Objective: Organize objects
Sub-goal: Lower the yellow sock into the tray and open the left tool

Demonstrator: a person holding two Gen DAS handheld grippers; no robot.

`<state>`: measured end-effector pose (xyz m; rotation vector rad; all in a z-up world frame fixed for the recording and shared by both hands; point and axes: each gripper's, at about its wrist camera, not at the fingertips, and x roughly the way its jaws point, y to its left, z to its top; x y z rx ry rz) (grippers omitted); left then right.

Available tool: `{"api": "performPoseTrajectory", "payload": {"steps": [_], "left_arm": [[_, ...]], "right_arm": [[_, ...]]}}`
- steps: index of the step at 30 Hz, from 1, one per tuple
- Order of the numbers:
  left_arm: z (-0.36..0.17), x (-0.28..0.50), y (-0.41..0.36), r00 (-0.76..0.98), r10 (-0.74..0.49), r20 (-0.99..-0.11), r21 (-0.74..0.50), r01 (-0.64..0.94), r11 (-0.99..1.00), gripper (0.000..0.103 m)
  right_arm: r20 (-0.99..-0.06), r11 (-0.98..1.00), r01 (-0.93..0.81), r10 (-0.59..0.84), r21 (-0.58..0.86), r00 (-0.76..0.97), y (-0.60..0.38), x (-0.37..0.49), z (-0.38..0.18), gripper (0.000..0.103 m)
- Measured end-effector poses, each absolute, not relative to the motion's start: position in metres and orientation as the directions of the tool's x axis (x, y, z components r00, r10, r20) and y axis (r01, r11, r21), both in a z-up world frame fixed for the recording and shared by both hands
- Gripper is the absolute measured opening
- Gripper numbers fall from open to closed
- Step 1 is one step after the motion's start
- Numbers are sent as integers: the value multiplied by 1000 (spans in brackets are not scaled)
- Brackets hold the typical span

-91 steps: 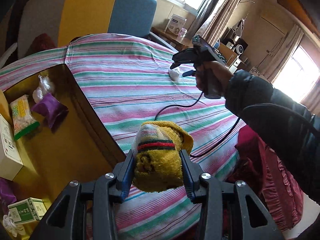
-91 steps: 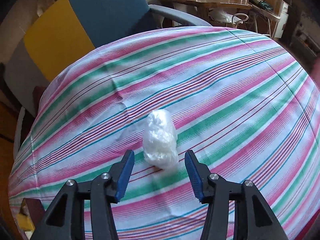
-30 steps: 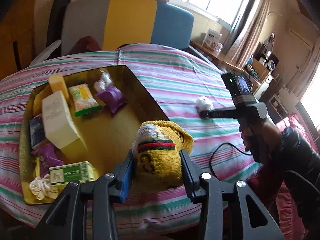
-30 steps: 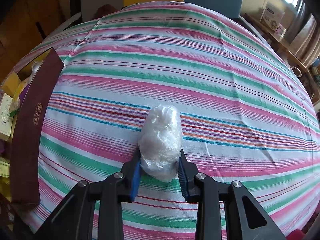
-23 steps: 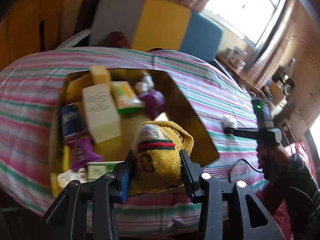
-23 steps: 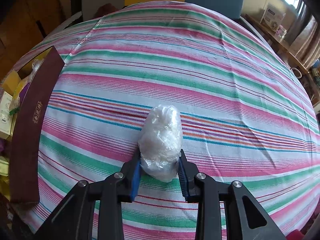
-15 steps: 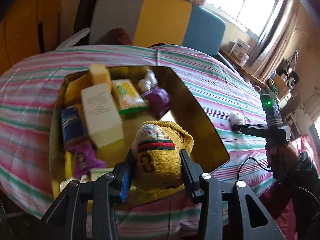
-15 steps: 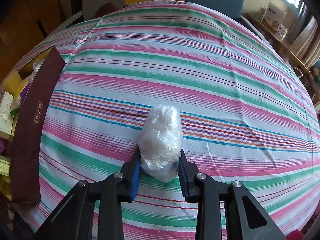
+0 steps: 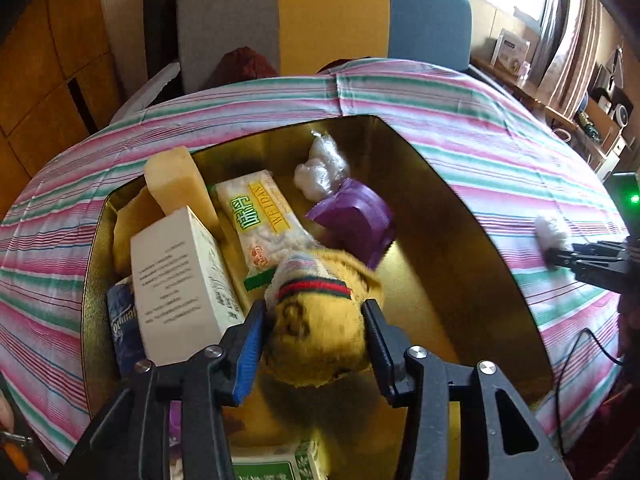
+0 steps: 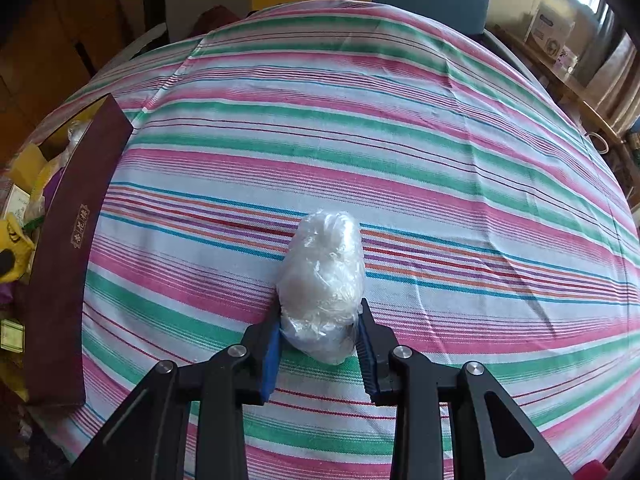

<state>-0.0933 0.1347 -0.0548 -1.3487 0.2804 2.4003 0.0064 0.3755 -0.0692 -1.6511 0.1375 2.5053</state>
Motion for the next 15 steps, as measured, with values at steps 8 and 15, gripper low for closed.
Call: {"api": "performPoseTrajectory", "payload": {"steps": [8, 15], "left_arm": [[-44, -82, 122, -503, 236, -831, -14, -404, -914, 57], [-22, -49, 95, -546, 276, -791, -69, -368, -927, 57]], "right_arm": [[-919, -986, -169, 61, 6, -390, 377, 7, -69, 34], [-913, -978, -206, 46, 42, -405, 384, 8, -65, 36]]}}
